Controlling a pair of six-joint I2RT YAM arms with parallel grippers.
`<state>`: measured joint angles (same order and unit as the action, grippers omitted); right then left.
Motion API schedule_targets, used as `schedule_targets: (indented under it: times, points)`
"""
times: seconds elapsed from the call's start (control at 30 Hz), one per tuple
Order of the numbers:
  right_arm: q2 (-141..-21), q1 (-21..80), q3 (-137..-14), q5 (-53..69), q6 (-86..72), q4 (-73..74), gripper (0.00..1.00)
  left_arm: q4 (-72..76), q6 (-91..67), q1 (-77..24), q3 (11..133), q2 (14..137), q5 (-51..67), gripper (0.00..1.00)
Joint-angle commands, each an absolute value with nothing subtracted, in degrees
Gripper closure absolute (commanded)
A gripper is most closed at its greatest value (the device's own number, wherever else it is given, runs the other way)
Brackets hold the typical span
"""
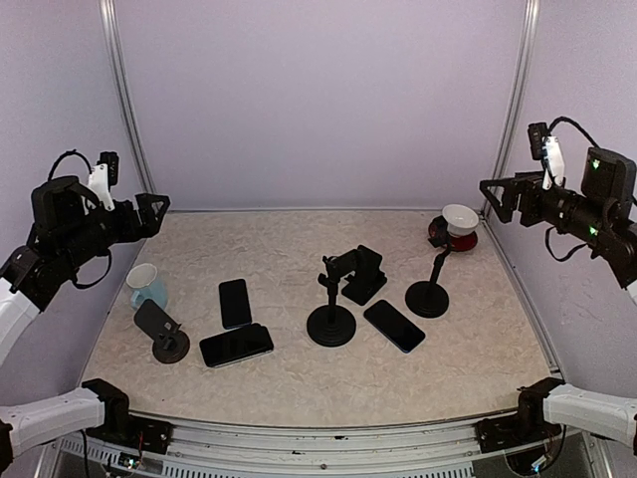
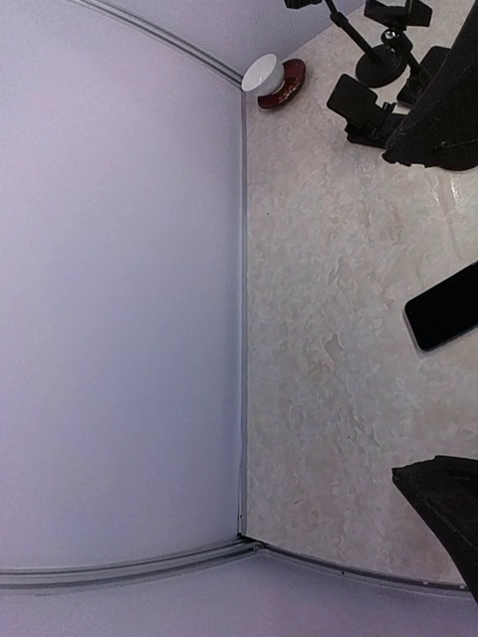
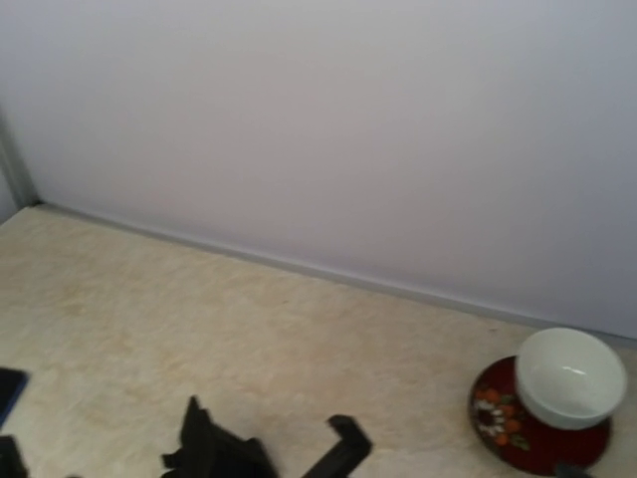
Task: Place the phone on the phone stand
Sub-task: Pick up the phone at the corner of the board.
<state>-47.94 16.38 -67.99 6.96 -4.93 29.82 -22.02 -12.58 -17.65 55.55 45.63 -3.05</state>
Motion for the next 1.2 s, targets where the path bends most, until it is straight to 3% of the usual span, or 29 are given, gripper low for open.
schedule_targets:
  times: [0.0, 0.23, 0.77, 1.17]
  points:
    - [-48.0, 16.6, -67.6, 13.0, -3.2, 30.3, 0.0, -18.1, -14.5, -17.3, 53.5, 44.3, 1.5, 0.01]
    - [-51.0, 16.6, -67.3, 15.5, -4.9, 31.4, 0.0, -18.7, -17.2, -18.6, 52.1, 48.2, 3.6, 0.01]
    - [-56.9, 17.2, -69.5, 9.8, -8.4, 39.7, 0.0, -20.3, -22.8, -25.2, 51.1, 52.9, -4.7, 0.01]
    - [-58.6, 23.4, -70.3, 3.9, -8.3, 42.0, 0.0, -20.9, -24.3, -33.6, 52.2, 56.6, -10.5, 0.01]
